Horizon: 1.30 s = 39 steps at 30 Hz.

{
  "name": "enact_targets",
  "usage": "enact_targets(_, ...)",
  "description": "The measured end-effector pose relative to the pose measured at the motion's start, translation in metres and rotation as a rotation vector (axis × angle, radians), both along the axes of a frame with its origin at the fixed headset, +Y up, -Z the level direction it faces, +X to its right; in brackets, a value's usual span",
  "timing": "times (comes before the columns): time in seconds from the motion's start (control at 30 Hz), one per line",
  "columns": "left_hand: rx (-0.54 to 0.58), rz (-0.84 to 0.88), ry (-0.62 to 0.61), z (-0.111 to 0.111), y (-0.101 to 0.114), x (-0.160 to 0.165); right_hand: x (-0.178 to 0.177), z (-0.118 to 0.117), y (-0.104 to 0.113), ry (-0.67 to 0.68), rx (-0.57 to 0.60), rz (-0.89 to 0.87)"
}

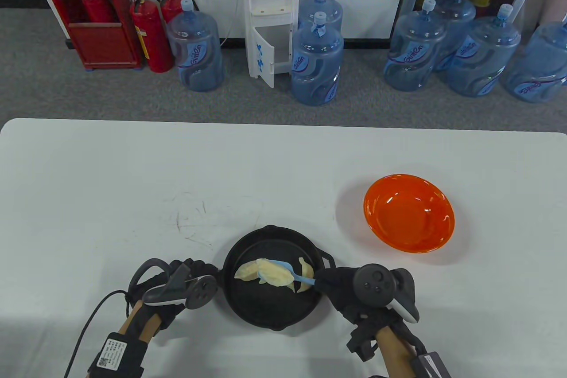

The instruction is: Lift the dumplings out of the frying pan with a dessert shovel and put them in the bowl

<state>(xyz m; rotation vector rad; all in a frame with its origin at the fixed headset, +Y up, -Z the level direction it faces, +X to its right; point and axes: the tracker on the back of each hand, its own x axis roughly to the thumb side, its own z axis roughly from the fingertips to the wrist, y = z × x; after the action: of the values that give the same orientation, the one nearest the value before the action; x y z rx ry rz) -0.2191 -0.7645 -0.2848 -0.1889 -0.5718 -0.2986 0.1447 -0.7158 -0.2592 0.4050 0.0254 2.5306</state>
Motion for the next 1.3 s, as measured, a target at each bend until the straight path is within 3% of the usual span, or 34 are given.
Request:
enact_targets(0.57,0.002,-0.005,0.0,0.0,0.0,0.0,0.025,-0.002,0.008,-0.206,0.037,-0.067)
enact_targets(1.3,0.004,-0.01,-0.001,0.001,0.001,0.001,0.093,-0.005,0.013,-0.648,0.067,-0.134)
